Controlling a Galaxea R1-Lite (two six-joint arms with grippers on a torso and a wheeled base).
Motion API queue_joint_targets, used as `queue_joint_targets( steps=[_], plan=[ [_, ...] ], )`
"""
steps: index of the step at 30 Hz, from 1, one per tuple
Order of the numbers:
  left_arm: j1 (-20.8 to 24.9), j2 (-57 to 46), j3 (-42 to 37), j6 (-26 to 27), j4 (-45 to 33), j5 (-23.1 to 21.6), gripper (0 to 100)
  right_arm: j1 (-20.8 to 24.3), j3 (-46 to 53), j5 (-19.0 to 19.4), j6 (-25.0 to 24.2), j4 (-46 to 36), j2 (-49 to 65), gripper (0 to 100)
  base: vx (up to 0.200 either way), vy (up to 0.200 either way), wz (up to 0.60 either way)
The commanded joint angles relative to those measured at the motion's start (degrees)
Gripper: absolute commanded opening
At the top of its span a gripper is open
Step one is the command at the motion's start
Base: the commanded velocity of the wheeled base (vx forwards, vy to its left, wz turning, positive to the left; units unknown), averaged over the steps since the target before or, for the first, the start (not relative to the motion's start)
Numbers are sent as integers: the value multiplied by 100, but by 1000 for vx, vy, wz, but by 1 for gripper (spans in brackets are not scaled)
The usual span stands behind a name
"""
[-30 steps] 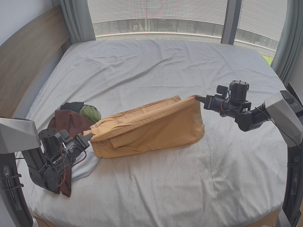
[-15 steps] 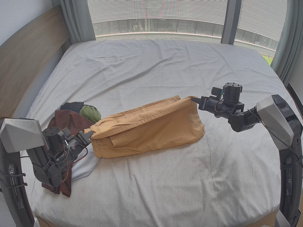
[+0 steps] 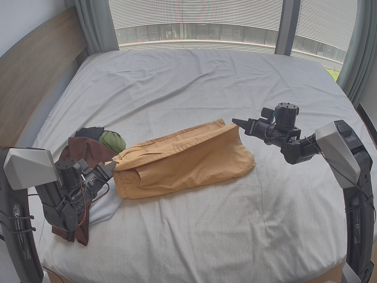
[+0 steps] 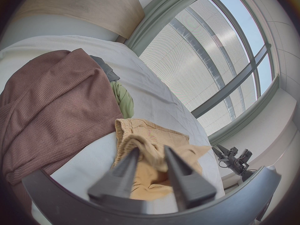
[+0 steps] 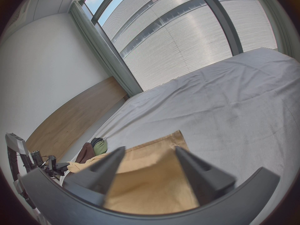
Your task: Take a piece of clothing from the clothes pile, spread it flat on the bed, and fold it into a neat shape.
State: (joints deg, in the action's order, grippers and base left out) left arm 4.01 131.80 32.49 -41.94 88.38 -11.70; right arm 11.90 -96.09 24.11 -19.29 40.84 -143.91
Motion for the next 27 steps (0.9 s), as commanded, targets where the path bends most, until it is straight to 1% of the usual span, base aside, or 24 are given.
queue_joint_targets(
  steps=[1,8,9,10,11,13,15,16,17,18,19,24,27],
  plan=[
    [-23,12,73,-16,4,1,100,14,-182,-109,-49,82,-111,100,0,0,0],
    [-76,-41,179,-25,4,160,100,6,55,-117,-93,82,179,100,0,0,0],
    [-85,-58,188,-25,4,203,100,-3,327,-117,-93,82,381,100,0,0,0],
    [-85,-58,188,-25,4,203,100,-3,327,-117,-93,82,381,100,0,0,0],
    [-85,-120,135,-25,12,212,100,6,688,-109,-93,109,583,100,0,0,0],
    [-85,-252,56,-25,4,212,100,6,1048,-109,-84,196,786,100,0,0,0],
    [-50,-524,-164,-16,4,195,100,6,1558,-82,-93,451,1023,100,0,0,0],
    [-50,-524,-164,-16,4,195,100,6,1558,-82,-93,451,1023,100,0,0,0],
    [-14,-779,-366,-16,4,142,100,-3,1953,-73,-102,671,1190,100,0,0,0],
    [3,-832,-401,-16,4,133,100,-3,2041,-73,-102,715,1225,100,0,0,0],
    [65,-990,-515,-8,4,89,100,-12,2349,-65,-119,873,1348,100,0,0,0],
    [188,-1315,-700,-8,-32,-122,100,6,3166,-21,-427,1497,1700,100,0,0,0],
    [258,-1350,-744,10,-32,-183,100,6,3544,32,-497,1743,1849,100,0,0,0]
  ],
)
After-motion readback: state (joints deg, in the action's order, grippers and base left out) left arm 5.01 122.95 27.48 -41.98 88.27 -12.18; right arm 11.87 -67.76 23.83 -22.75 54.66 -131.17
